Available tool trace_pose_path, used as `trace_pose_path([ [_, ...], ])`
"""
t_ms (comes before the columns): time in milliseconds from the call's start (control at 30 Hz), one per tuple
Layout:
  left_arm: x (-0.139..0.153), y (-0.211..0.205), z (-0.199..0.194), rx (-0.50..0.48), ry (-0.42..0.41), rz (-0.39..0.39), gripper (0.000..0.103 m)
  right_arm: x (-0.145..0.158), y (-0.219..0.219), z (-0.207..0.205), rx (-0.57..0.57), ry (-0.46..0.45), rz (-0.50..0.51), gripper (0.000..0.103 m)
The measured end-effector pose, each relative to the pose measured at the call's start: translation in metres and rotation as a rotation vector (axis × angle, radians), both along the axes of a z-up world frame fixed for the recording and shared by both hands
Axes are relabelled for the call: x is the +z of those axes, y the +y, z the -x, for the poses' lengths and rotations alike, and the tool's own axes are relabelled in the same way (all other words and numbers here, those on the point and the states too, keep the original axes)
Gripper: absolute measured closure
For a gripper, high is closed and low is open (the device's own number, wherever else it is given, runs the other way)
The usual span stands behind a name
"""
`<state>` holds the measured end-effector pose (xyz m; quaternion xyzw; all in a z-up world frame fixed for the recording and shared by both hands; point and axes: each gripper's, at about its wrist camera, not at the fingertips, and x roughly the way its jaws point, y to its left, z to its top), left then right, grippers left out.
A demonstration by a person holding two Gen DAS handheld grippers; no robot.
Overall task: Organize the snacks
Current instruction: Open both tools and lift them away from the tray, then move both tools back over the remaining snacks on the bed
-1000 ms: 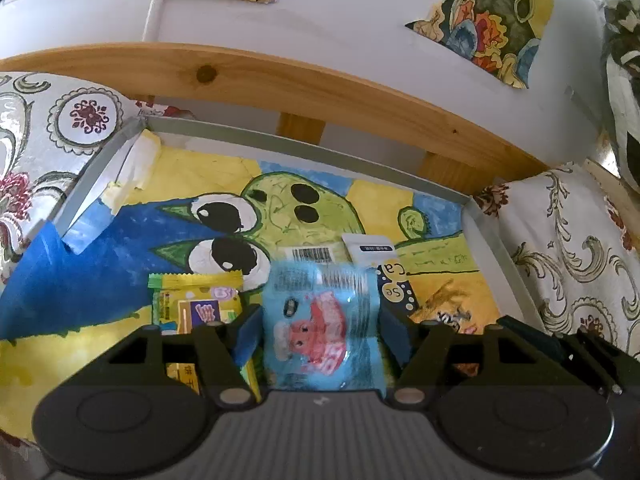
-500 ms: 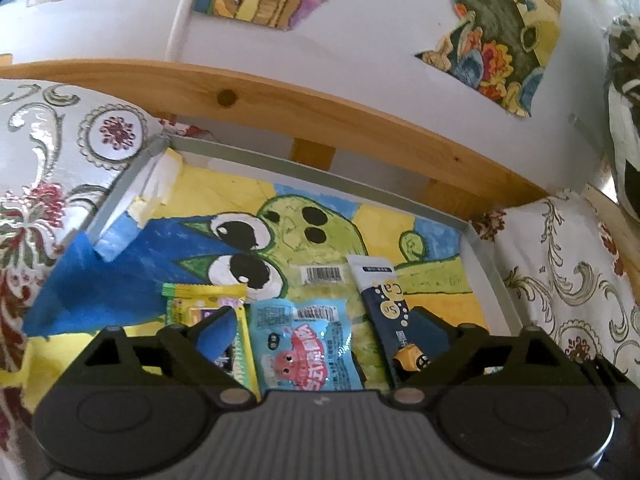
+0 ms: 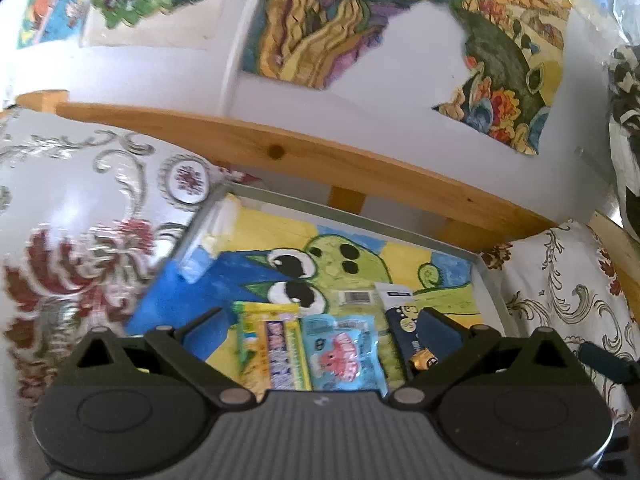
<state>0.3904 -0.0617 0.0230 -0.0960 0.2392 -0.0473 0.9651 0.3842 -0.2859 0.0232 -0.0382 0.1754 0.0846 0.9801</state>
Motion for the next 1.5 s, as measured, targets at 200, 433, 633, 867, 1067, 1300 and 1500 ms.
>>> trace_pose_path([
  [200, 0.006, 0.012, 0.037, 0.040, 0.016, -0.019, 0.000, 0.020, -0.003, 0.035, -0.012, -0.016, -0.027, 0.001],
  [433, 0.006, 0.021, 0.084, 0.077, 0.048, -0.048, 0.000, 0.030, -0.003, 0.082, -0.013, -0.016, -0.053, 0.001],
  [633, 0.004, 0.029, 0.122, 0.086, 0.052, -0.091, 0.000, 0.026, -0.001, 0.121, -0.010, -0.012, -0.070, 0.001],
  [867, -0.006, 0.042, 0.152, 0.100, 0.075, -0.104, 0.000, 0.012, 0.003, 0.154, -0.001, 0.025, -0.075, 0.001],
  [1067, -0.022, 0.049, 0.175, 0.077, 0.081, -0.162, 0.000, -0.007, 0.007, 0.178, 0.014, 0.072, -0.053, 0.001],
  [1300, -0.046, 0.053, 0.197, 0.041, 0.120, -0.193, 0.000, -0.030, 0.013, 0.196, 0.037, 0.137, -0.040, 0.001],
  [1500, -0.065, 0.056, 0.210, 0.019, 0.169, -0.212, 0.000, -0.043, 0.019, 0.204, 0.060, 0.181, -0.036, 0.001],
])
